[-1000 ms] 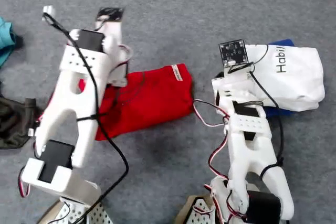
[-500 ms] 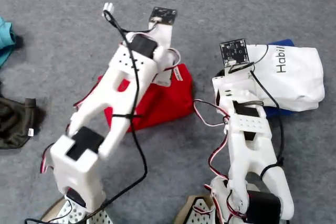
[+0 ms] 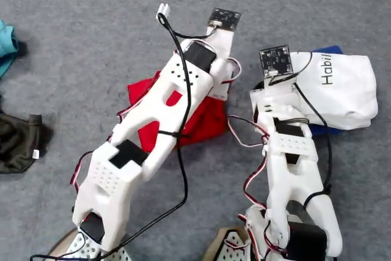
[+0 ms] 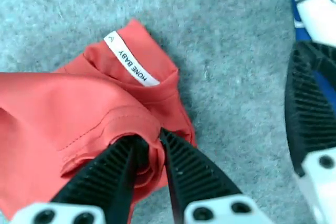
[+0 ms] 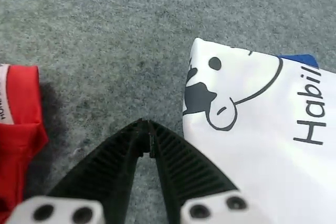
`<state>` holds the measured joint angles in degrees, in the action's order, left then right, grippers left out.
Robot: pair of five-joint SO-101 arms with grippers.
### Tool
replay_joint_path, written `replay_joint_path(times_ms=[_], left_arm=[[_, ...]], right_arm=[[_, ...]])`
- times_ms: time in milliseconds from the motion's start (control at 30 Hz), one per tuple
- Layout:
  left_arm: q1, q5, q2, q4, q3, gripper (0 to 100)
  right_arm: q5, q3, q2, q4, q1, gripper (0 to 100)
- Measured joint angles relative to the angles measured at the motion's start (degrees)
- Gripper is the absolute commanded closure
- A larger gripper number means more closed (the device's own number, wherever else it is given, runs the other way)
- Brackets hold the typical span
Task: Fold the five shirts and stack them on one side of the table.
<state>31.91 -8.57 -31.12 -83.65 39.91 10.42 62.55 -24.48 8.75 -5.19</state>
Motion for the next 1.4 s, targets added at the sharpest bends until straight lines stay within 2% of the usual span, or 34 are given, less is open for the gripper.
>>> replay_joint_path(times_ms=[367, 633, 767, 867, 1000, 1100, 1267, 1400], left_arm=[[1.05, -3.08, -0.70, 0.00, 2.29, 97], [1.23, -3.87, -0.70, -0.79, 2.29, 82], [1.23, -6.15, -0.70, -2.64, 4.84, 83], [0.70, -6.68, -0.70, -6.42, 10.55, 87], [-4.75, -6.68, -0.70, -11.78, 19.16, 99], [-11.52, -6.07, -0.62, -15.65, 23.30, 98], [-23.47, -0.62, 0.09, -16.44, 21.19, 98], [-29.89, 2.11, 3.34, -16.44, 14.51, 98]], right_arm=[[-1.85, 0.00, 0.00, 0.00, -0.79, 99.6], [-2.02, 0.00, 0.00, 0.00, -0.88, 99.6], [-2.02, 0.00, 0.00, 0.00, -0.88, 99.6], [-2.02, 0.00, 0.00, 0.00, -0.88, 99.6], [-2.02, 0.00, 0.00, 0.00, -0.88, 99.6], [-1.67, -0.18, 0.00, 1.41, -0.88, 99.6], [1.41, -11.60, 0.18, 15.74, 0.00, 99.6], [5.27, -22.59, 0.44, 30.86, 7.47, 99.6]])
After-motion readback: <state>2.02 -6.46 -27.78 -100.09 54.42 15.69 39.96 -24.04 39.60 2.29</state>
